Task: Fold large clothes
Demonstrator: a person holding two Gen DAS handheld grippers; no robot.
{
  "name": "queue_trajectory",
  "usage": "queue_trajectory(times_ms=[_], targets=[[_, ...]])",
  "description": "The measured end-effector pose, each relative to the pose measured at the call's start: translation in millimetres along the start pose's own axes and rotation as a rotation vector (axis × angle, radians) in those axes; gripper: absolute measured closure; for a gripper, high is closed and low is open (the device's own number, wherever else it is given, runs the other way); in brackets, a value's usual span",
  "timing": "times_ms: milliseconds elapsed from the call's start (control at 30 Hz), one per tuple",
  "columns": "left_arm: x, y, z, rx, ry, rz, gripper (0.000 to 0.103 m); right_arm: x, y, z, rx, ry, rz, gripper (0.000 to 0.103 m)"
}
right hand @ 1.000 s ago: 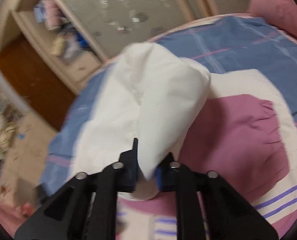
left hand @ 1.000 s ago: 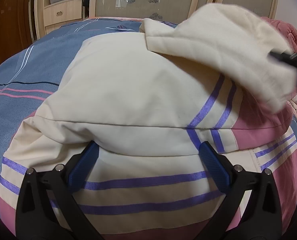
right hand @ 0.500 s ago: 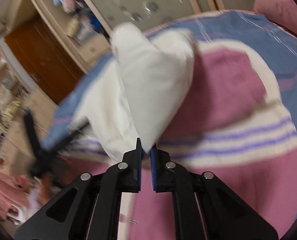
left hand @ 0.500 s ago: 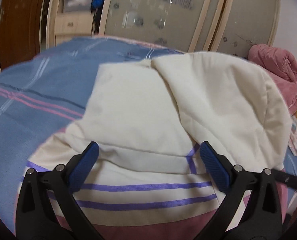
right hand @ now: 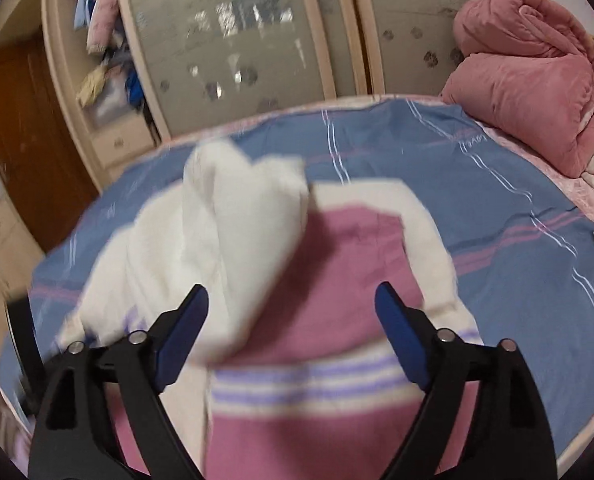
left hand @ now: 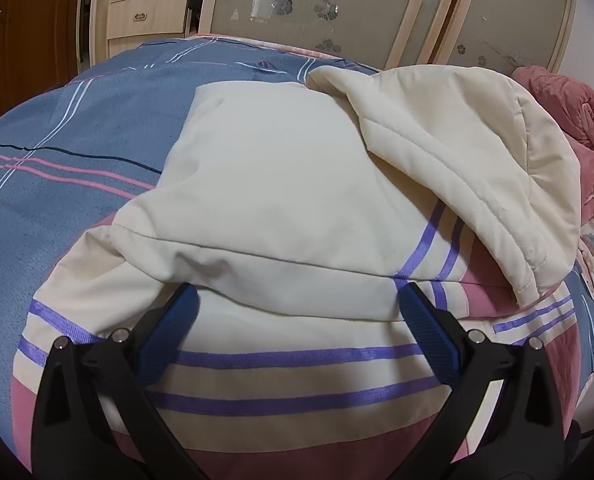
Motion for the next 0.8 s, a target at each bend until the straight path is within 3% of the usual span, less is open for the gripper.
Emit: queue_trajectory(times_ms=[100,167,200,300,467,533,600,700,800], targets=[[1.0,0.6,-1.1,0.009,-0.007,0.000,0.002,36.1,-4.6,1.9,0.051,-0.038,0.077,0.006],[2.0,1.0,-1.3,0.012,-0.008,0.005,0.002,54.8,-1.9,8.6,0.115,-0.129,0.134,0.010],[2.5,1.1,-1.1,0.011,-0.007,0.006,0.002,63.8,2.0,16.4,0.183,-0.237,0.155,0.036],[4.2,-0.4,-0.5,0.004,-0.002,0.010,0.002,71.7,12.3,29.5,0.297,-0.365,0.209,0.083],[4.0,-1.3,-0.6,-0.003,0.005,0.009,0.002,53.0,23.9,23.0,0.536,-0.624,0.123,0.087],[4.1,-1.6,-0.2,-0.005,0.006,0.009,0.002,45.0,33.8,14.8,0.515,-0.592,0.111,0.091],[4.5,-1.2,-0.2,-0.004,0.004,0.009,0.002,41.5,49.4,6.3,0.403,-0.463,0.144,0.093],[4.6,-0.1,-0.4,-0.001,0.003,0.008,0.002,42.1,82.4,-2.0,0.355,-0.371,0.211,0.094],[6.4,1.2,-1.1,0.009,-0.003,0.010,0.002,42.2,93.0,-3.0,0.260,-0.312,0.236,0.094]])
Point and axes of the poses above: each gripper's, at about its wrist camera, not at the fingertips, and x roughly the way its jaws point, z to its left, y to its underside, the point moved 7 cm from there along x, roughly the way its jaws point, and after that the axes turned 14 degrees about -x, right-handed, at the moved point
